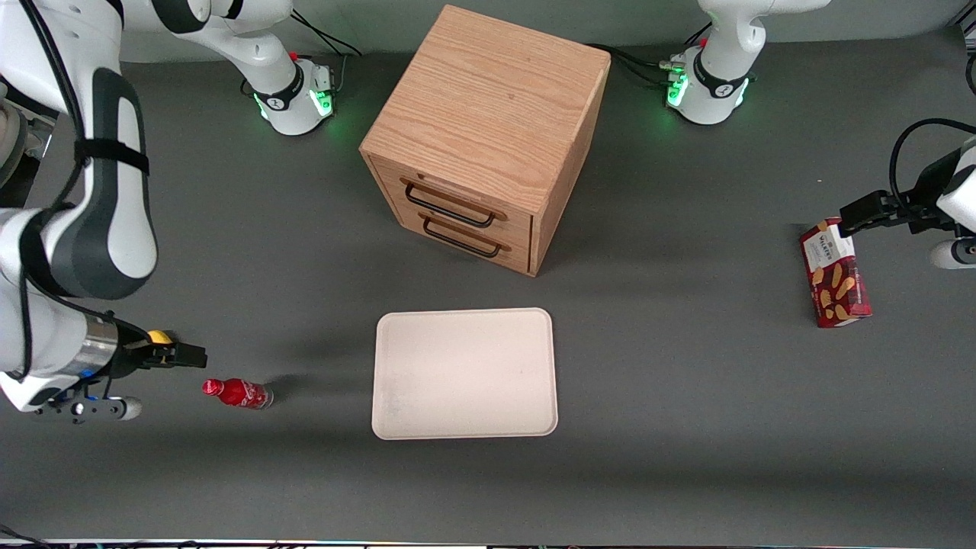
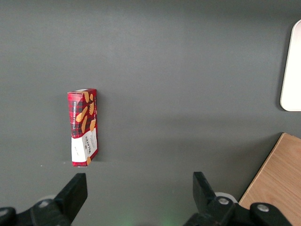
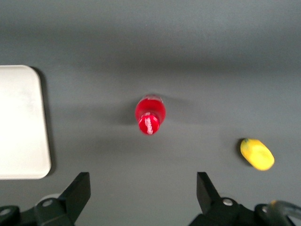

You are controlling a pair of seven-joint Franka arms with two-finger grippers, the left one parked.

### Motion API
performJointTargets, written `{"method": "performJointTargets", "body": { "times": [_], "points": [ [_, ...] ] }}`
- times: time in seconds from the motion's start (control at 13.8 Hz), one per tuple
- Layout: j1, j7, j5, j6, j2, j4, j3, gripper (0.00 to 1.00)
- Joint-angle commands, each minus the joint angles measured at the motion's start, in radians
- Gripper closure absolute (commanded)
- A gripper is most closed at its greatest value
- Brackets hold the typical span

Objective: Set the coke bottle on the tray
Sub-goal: 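Move the open right gripper down over the red Coca-Cola bottle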

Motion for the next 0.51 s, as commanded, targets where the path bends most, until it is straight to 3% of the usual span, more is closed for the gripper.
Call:
{"method": "performJointTargets", "body": {
  "times": [0.0,0.22,0.44],
  "points": [
    [0.001,-0.032,0.024,0.131,0.017,-0.08,-0.006,0.0],
    [0.005,-0.038,0.024,0.277,0.035,-0.171,-0.004,0.0],
    [0.007,-0.035,0.027,0.328,0.052,-0.199,0.002,0.0]
  ]
}}
